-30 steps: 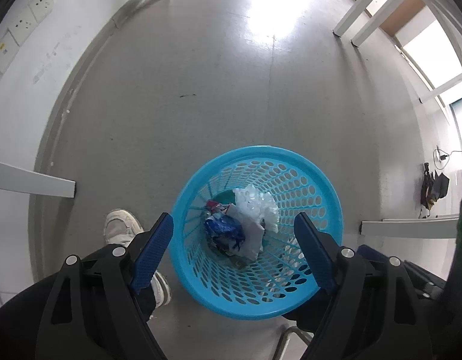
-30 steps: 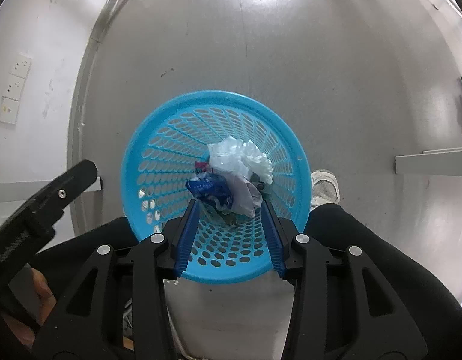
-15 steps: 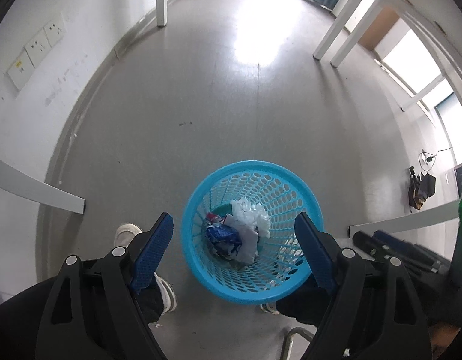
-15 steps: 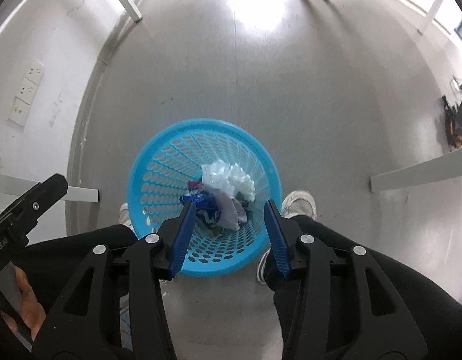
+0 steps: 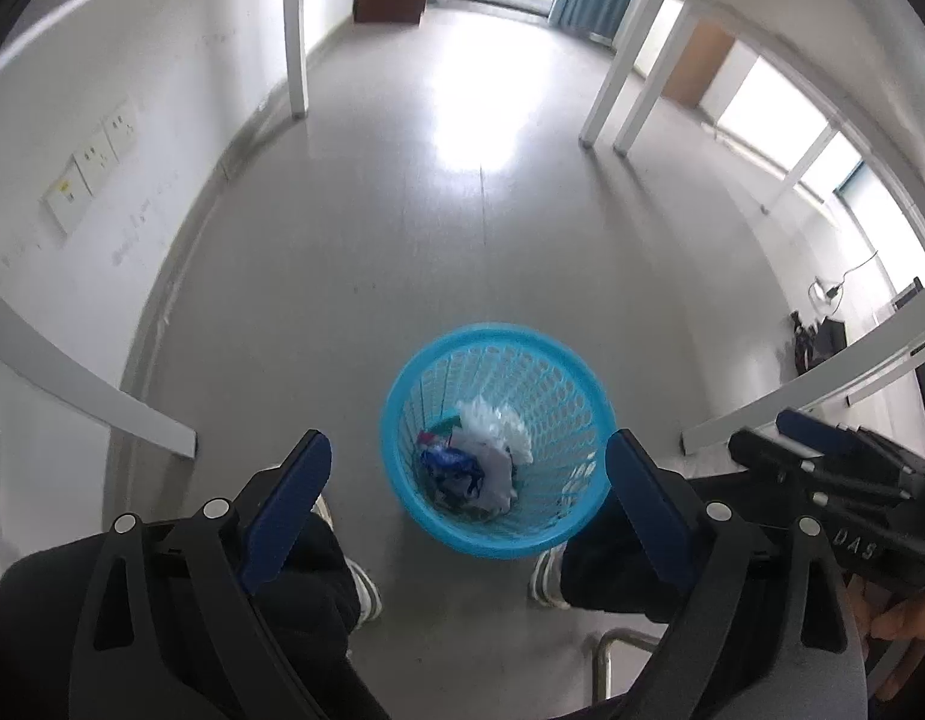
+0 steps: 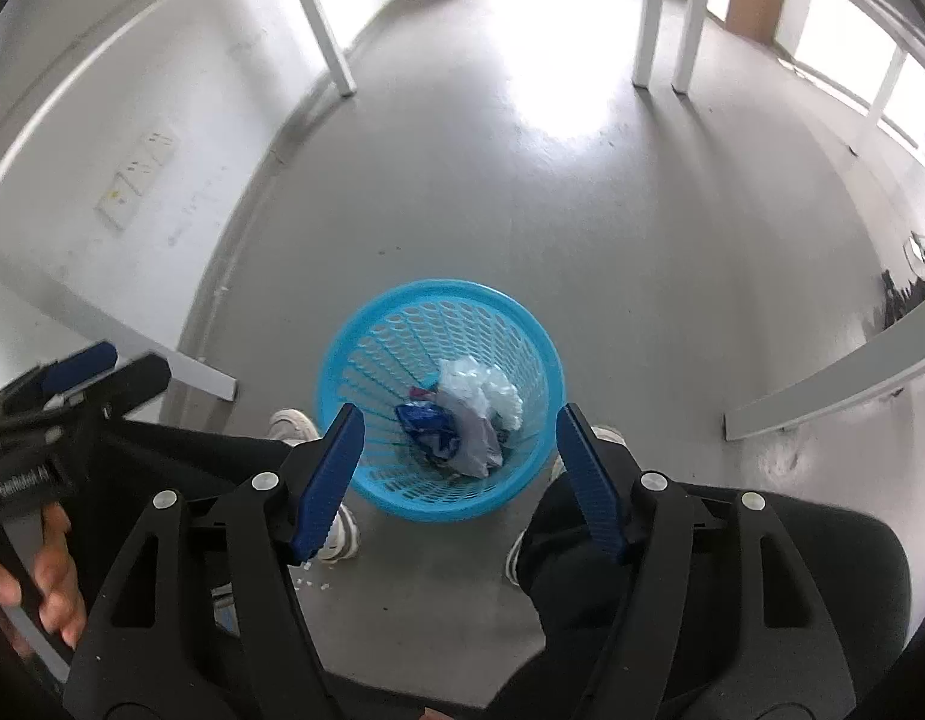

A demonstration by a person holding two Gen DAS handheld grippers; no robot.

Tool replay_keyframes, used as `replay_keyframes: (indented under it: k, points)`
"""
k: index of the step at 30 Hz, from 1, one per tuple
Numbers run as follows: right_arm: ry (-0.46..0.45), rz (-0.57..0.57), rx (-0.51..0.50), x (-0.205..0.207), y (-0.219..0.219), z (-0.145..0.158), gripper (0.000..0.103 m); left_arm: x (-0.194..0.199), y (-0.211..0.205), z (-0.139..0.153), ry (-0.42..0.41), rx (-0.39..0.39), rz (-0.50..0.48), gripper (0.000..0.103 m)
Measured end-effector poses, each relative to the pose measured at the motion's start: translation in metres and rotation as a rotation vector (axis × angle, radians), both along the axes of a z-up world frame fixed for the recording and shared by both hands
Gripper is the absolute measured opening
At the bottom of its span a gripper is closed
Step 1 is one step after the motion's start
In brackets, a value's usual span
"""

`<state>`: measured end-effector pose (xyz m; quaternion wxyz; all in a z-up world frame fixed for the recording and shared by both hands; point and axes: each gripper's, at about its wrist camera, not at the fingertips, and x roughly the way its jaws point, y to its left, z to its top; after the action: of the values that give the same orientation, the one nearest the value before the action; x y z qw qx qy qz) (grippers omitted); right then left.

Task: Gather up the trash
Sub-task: 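Raise both tools from the wastebasket back over the table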

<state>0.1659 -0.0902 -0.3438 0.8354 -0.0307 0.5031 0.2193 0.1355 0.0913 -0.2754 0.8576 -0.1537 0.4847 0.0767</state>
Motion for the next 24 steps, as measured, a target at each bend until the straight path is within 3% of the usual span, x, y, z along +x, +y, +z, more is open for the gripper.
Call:
replay_keyframes:
  k: [3, 8, 10, 15, 19, 24]
  points:
    - [-0.033, 0.016, 0.03, -0.018, -0.01, 0.018, 0.069, -0.01, -0.01, 0.022, -0.031, 0.036, -0.019, 0.091]
    - [-0.126, 0.026, 0.043, -0.046, -0.032, 0.051, 0.073, -0.032, -0.023, 0.052, -0.084, 0.005, -0.033, 0.097]
    - [-0.168, 0.021, 0.068, -0.057, -0.043, 0.07, 0.077, -0.041, -0.031, 0.067, -0.093, 0.044, -0.058, 0.097]
    - [-0.293, 0.018, 0.154, -0.085, -0.066, 0.125, 0.09, -0.069, -0.049, 0.115, -0.208, 0.088, -0.117, 0.097]
    - [-0.361, 0.024, 0.268, -0.091, -0.079, 0.167, 0.092, -0.076, -0.055, 0.151, -0.298, 0.089, -0.117, 0.097]
    - [-0.459, -0.005, 0.245, -0.083, -0.08, 0.212, 0.094, -0.071, -0.056, 0.191, -0.399, 0.079, -0.101, 0.097]
